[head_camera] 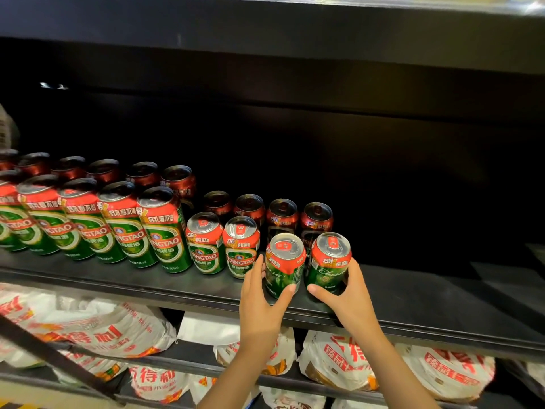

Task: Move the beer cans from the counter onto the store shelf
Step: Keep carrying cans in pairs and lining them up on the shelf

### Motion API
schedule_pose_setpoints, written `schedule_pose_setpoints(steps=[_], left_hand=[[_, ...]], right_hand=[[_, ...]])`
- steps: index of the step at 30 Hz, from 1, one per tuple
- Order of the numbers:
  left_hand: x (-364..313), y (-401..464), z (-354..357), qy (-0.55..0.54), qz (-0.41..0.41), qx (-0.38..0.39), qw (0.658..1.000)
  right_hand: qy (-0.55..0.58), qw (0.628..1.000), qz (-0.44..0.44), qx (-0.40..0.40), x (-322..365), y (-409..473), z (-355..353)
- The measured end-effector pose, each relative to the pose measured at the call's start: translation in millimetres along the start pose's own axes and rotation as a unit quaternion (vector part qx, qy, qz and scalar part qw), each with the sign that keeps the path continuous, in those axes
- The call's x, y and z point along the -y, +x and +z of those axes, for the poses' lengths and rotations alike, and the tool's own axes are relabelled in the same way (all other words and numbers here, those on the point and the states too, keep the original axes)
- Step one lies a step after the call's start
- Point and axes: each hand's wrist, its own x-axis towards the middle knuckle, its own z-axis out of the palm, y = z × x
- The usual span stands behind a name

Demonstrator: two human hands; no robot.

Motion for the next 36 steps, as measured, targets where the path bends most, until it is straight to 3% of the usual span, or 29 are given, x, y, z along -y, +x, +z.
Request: schedule_pose_setpoints(steps=[15, 23, 36], left_hand=[[1.0, 4.2, 19.7, 0.071, -0.004, -0.094, 0.993], [5.1, 2.8, 13.3, 0.03, -0.026, -0.037, 0.999], [4.5, 4.4, 10.1, 0.061, 0.002, -0.036, 0.997]], right_hand=[[0.006, 1.0, 0.004, 0.009, -3.0, 0.2, -1.9], [0.007, 1.0, -0.01, -0.024, -1.7, -0.3, 0.0], [0.025, 1.0, -0.005, -0.003, -3.1, 0.4, -1.0]])
